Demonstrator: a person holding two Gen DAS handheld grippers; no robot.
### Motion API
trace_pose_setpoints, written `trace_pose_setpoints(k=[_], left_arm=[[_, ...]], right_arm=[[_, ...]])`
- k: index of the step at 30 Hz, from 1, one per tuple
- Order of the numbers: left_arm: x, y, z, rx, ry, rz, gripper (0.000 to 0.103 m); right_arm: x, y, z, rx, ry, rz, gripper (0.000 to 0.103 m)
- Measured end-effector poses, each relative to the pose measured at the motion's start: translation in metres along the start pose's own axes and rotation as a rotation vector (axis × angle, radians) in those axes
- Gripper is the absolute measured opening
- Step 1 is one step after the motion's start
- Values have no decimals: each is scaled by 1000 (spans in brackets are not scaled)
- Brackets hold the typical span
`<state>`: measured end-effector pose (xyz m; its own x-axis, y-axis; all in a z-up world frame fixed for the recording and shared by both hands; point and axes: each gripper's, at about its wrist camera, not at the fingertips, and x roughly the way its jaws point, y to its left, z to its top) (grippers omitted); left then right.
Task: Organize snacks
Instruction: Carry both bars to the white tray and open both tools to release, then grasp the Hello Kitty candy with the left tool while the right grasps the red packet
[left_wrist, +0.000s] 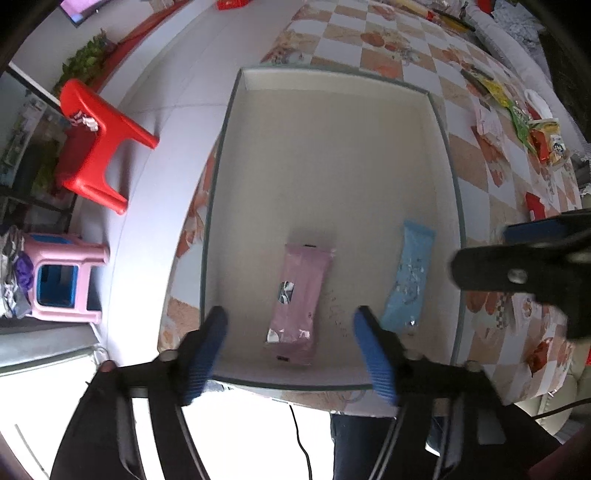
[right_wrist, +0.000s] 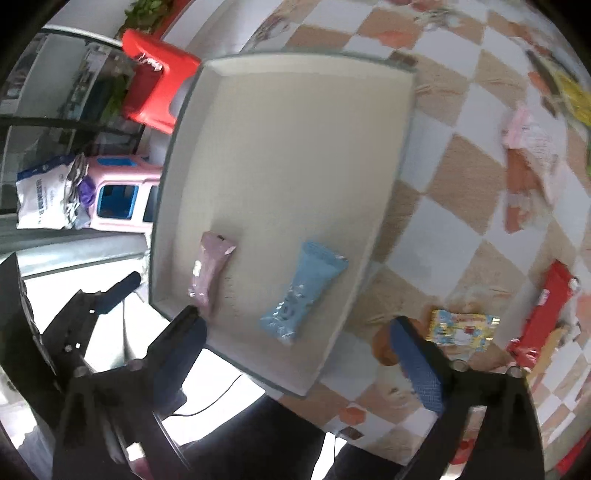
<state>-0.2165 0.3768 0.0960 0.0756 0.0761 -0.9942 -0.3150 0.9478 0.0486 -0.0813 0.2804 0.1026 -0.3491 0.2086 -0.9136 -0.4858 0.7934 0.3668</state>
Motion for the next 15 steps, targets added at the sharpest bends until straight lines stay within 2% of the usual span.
trace_pose_setpoints(k=[7,12,15], left_arm=[[-4,-23,10,74,-13,-29,79],[-9,-59,17,182,-10,-89,79],[-13,-86,21,255,-13,-123,79]], right_arm=[[-23,-75,-34,131,-10,-73,100],[-24,-142,-89,268,24,-139,101],[-11,-165,-123,340,63,-156,101]])
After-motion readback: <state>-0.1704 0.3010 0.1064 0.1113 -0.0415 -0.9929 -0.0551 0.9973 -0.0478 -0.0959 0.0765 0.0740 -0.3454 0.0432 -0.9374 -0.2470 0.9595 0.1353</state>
